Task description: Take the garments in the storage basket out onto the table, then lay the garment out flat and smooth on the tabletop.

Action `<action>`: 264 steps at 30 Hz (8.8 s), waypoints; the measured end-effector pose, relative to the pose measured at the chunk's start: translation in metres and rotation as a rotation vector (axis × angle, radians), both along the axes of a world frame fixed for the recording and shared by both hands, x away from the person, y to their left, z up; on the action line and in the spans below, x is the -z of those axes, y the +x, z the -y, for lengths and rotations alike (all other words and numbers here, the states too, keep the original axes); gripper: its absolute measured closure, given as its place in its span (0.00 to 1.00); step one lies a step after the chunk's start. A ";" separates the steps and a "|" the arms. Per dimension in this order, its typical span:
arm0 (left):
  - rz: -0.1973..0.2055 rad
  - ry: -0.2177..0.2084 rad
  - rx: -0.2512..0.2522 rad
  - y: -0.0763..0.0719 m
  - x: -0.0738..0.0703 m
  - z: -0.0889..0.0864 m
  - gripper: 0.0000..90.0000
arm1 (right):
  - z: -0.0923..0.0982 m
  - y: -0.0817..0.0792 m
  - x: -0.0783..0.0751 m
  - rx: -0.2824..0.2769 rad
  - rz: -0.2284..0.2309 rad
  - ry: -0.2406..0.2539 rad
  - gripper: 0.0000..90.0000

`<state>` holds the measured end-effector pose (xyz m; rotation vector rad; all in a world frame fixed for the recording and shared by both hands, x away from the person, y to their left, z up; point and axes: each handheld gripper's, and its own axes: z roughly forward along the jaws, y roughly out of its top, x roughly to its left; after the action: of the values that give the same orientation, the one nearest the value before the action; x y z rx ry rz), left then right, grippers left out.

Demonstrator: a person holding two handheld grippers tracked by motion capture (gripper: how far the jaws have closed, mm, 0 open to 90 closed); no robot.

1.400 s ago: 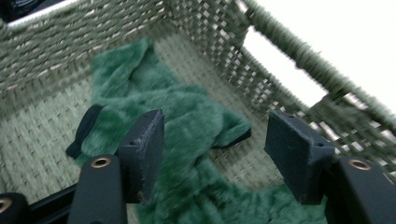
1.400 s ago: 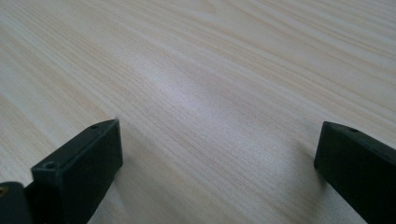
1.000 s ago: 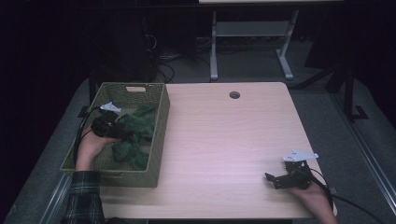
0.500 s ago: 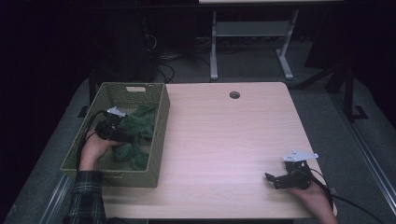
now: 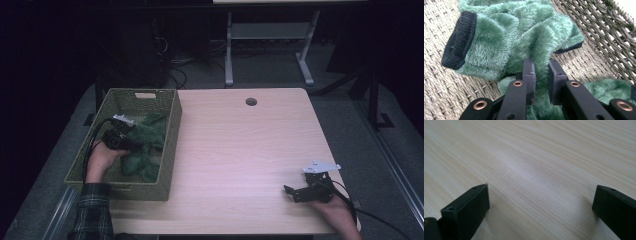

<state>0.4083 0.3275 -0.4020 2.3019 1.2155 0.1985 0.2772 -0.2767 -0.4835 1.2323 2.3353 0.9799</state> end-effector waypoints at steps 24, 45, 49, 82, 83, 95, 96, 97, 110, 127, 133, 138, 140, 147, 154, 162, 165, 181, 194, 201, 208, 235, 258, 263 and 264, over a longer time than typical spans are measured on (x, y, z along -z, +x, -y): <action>0.052 -0.164 -0.018 -0.011 -0.037 -0.007 0.89 | 0.000 0.000 0.000 0.000 0.000 -0.001 0.01; 0.146 -0.348 -0.036 -0.030 -0.076 -0.015 0.91 | 0.000 0.000 0.000 0.000 0.000 -0.001 0.01; 0.166 -0.381 -0.035 -0.034 -0.087 -0.019 0.91 | 0.000 0.000 0.000 0.001 0.001 -0.002 0.01; 0.334 -0.446 0.079 -0.042 -0.190 0.007 0.92 | 0.000 0.001 0.000 0.001 0.001 -0.002 0.01; 0.335 -0.449 0.084 -0.043 -0.191 0.009 0.92 | 0.000 0.001 0.000 0.001 0.001 -0.002 0.01; 0.345 -0.489 0.183 -0.043 -0.196 0.047 0.92 | 0.000 0.001 0.000 0.001 0.001 -0.002 0.01; 0.345 -0.489 0.183 -0.043 -0.196 0.047 0.92 | 0.000 0.001 0.000 0.001 0.001 -0.002 0.01; 0.346 -0.488 0.194 -0.043 -0.196 0.052 0.92 | 0.000 0.000 0.000 0.001 0.001 -0.002 0.01; 0.338 -0.505 0.295 -0.039 -0.200 0.108 0.92 | 0.000 0.000 0.000 0.001 0.001 -0.001 0.01; 0.283 -0.524 0.389 -0.032 -0.173 0.183 0.92 | 0.000 0.000 0.000 0.001 0.001 -0.002 0.01; 0.245 -0.534 0.408 -0.031 -0.154 0.206 0.92 | 0.000 0.000 0.000 0.001 0.000 -0.001 0.01; 0.221 -0.533 0.425 -0.031 -0.138 0.225 0.92 | 0.000 0.000 0.000 0.001 -0.001 0.000 0.01; 0.212 -0.532 0.430 -0.032 -0.132 0.231 0.92 | 0.000 0.000 0.000 0.002 -0.001 0.000 0.01; 0.181 -0.528 0.454 -0.035 -0.110 0.251 0.92 | 0.000 0.000 0.000 0.002 -0.001 0.000 0.01; 0.144 -0.528 0.463 -0.038 -0.081 0.269 0.92 | 0.000 0.000 0.000 0.002 0.000 0.000 0.01; 0.118 -0.515 0.494 -0.043 -0.045 0.293 0.92 | 0.000 0.000 0.000 0.001 0.001 -0.002 0.01; 0.095 -0.500 0.500 -0.043 -0.030 0.300 0.92 | 0.001 0.000 0.000 0.000 0.001 -0.003 0.01; 0.027 -0.366 0.493 -0.033 0.032 0.308 0.91 | 0.000 0.000 0.000 0.001 0.001 -0.002 0.01; 0.012 -0.294 0.475 -0.032 0.053 0.312 0.84 | 0.001 0.000 0.000 -0.001 0.001 -0.004 0.01; 0.071 -0.326 0.486 -0.043 0.022 0.306 0.69 | 0.000 0.000 0.000 0.000 0.001 -0.004 0.01; 0.079 -0.369 0.536 -0.070 0.008 0.298 0.69 | 0.000 0.000 0.000 -0.005 0.000 0.000 0.01; 0.139 -0.167 0.592 -0.114 0.063 0.320 0.65 | -0.031 -0.002 -0.015 -0.200 -0.054 0.154 0.44; 0.114 -0.230 0.576 -0.104 0.058 0.319 0.96 | -0.035 -0.002 -0.018 -0.194 0.000 0.083 0.91; 0.132 -0.304 0.570 -0.103 0.043 0.312 0.96 | -0.029 -0.004 -0.024 -0.177 0.030 0.087 0.92; 0.137 -0.317 0.569 -0.102 0.040 0.309 0.96 | -0.027 -0.005 -0.025 -0.172 0.035 0.091 0.92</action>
<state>0.3064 0.0189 -0.4421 2.2049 0.4504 -0.0416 0.2727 -0.2496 -0.4585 1.0505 2.4256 1.1651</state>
